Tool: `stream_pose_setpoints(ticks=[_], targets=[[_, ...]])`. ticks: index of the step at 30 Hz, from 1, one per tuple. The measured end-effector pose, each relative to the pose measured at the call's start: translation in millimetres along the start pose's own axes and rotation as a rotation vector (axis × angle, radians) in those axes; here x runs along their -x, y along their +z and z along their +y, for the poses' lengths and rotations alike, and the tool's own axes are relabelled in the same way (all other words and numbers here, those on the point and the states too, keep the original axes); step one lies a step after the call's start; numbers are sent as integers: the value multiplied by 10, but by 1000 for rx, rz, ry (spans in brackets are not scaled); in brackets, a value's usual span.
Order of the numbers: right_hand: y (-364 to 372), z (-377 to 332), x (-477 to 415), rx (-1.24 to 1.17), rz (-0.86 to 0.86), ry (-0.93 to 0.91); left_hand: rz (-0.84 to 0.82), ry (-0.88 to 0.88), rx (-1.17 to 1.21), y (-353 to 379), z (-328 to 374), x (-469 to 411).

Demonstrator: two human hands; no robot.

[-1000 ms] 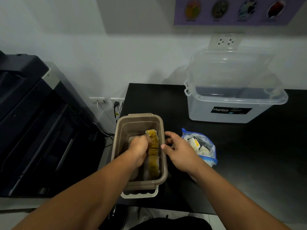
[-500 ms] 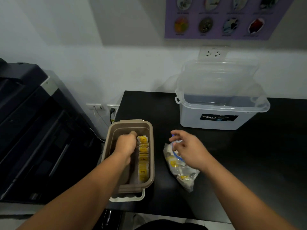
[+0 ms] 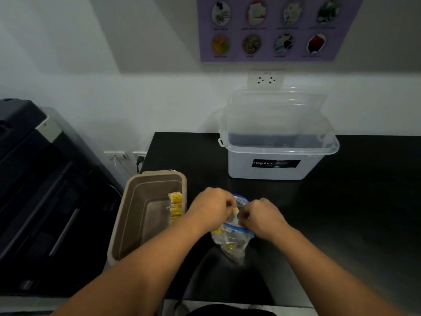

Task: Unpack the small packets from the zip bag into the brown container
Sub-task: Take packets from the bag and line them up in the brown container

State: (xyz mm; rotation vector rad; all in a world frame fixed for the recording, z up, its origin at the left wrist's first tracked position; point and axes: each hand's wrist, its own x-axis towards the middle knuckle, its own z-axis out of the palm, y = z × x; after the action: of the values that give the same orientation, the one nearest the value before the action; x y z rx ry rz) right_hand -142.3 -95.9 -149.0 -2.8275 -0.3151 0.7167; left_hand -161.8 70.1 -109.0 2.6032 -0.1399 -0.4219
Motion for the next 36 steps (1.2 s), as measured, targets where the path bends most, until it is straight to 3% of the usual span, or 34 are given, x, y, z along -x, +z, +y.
stream_pose_setpoints(ticks=[3, 5, 15, 24, 30, 36], targets=[[30, 7, -22, 43, -26, 28, -188, -101, -336, 242, 54, -186], [44, 0, -45, 71, -33, 29, -229, -146, -448, 341, 53, -237], [120, -2, -39, 225, -98, 27, -332, -125, -538, 351, -22, -258], [117, -14, -52, 217, -165, -46, -421, -182, -385, 530, -95, -257], [131, 39, -85, 140, -166, -36, -265, -297, -154, 589, -74, -282], [134, 42, -106, 72, -106, -24, -249, -277, -22, 539, -102, -256]])
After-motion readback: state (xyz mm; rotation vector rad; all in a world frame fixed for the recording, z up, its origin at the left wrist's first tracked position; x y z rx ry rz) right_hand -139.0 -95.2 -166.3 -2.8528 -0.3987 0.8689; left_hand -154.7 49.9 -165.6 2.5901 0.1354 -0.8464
